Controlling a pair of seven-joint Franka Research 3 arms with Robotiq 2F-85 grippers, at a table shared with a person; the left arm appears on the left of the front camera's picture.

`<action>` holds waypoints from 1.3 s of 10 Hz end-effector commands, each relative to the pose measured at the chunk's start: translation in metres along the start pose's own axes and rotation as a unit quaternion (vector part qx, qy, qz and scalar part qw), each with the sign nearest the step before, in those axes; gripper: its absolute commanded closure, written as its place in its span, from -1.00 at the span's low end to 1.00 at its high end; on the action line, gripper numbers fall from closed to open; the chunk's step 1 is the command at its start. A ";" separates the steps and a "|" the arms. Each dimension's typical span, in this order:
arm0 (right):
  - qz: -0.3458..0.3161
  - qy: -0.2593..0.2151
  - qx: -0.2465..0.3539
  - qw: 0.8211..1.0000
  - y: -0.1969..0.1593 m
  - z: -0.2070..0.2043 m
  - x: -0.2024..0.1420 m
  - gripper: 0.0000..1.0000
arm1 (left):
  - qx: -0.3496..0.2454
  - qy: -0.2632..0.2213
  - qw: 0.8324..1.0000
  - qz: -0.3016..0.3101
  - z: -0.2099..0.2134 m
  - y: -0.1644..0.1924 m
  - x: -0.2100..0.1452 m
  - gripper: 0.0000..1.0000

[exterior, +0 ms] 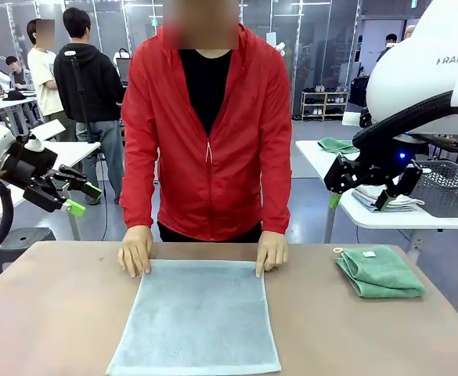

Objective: Fold the towels and place them in the basket.
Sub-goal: When a person lays out a Towel with hook on the table, fold it in half twice.

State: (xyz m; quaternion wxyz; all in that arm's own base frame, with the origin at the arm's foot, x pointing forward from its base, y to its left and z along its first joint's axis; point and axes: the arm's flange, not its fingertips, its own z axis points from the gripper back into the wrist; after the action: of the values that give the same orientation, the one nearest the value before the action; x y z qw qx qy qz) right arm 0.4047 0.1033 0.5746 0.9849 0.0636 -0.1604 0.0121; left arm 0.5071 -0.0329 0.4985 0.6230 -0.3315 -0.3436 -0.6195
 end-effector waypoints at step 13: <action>-0.004 -0.001 -0.001 1.000 0.001 0.001 -0.001 -1.00 | 0.001 -0.001 1.000 -0.003 0.001 -0.001 0.002 -1.00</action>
State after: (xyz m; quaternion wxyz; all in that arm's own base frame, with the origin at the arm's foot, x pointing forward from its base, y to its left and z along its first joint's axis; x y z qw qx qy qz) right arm 0.4047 0.1033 0.5746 0.9849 0.0636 -0.1604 0.0121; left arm 0.5071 -0.0329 0.4985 0.6230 -0.3315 -0.3436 -0.6195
